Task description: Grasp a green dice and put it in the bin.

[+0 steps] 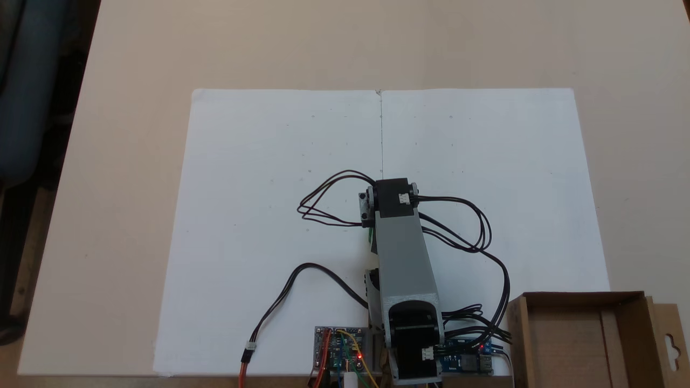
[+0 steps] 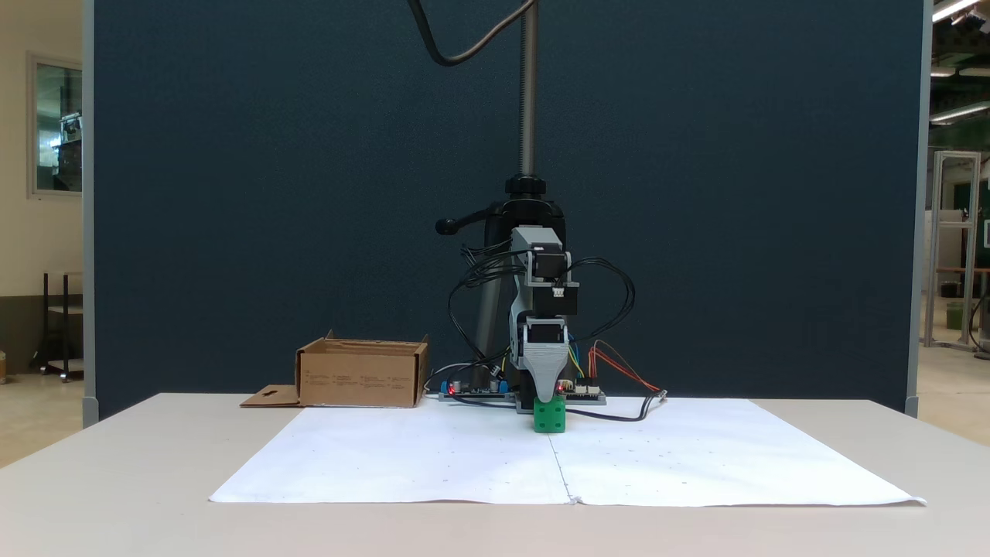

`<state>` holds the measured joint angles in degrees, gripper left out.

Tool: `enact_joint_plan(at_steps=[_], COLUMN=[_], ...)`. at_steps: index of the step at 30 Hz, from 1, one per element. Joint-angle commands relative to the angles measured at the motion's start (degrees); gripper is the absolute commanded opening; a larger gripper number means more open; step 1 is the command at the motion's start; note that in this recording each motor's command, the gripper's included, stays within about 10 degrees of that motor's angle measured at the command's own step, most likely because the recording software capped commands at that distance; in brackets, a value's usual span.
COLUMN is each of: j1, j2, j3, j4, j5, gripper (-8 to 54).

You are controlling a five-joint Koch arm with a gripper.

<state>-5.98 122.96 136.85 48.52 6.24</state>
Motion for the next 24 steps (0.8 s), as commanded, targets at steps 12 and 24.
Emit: enact_joint_plan(at_steps=[12, 24], j1=[-0.7, -1.4], j2=[-0.8, -4.6], j3=[0.8, 3.3], j4=[-4.2, -7.5], j5=[6.2, 6.2], gripper=[44.6, 44.7])
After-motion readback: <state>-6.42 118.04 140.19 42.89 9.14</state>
